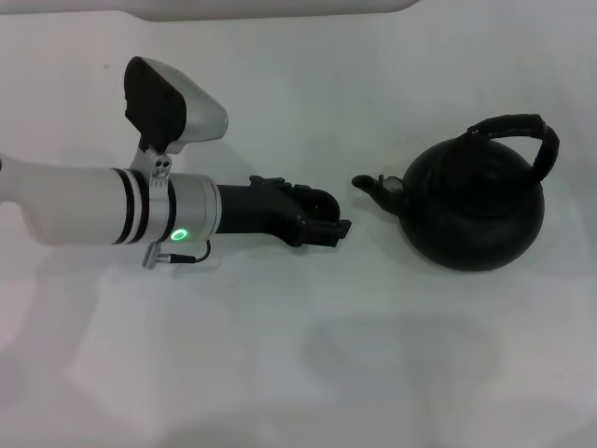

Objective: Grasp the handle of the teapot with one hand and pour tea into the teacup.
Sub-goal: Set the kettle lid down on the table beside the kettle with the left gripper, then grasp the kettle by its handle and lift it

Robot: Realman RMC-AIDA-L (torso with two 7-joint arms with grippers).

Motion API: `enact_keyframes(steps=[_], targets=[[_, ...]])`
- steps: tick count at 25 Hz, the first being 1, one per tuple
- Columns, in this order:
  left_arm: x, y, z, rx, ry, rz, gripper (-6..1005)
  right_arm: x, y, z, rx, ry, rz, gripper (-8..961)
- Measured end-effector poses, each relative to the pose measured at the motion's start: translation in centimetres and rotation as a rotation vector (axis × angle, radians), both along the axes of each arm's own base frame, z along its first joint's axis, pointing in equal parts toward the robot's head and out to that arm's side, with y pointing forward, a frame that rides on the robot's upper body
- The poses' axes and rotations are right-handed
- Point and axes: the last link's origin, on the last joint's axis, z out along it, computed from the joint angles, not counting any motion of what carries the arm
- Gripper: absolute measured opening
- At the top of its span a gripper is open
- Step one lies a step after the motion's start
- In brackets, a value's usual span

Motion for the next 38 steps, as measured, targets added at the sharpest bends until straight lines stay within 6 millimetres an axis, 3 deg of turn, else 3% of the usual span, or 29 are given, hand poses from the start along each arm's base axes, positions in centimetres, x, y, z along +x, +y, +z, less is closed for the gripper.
enact_keyframes(steps=[11,20,29,38], targets=[[0.9,-0.9,1.3,0.065,-0.019,-0.051,880,0.0,0.0,0.1,0.0,-0.001,-0.001,789],[1.3,-2.2,4.3,0.204,-0.067,-0.146,880,0.4,-0.4,0.6,0.008,-0.001,-0.009,789],[-1.4,-3.5,6.7,0.44,-0.167,-0.17,881,0.9,-1.1,2.4,-0.042,-0.012,0.003,788],[-4.2,-5.4,7.8,0.644,-0.283,-0.22,880,-0.5,0.2,5.2,-0.213,-0.04,-0.002,787]])
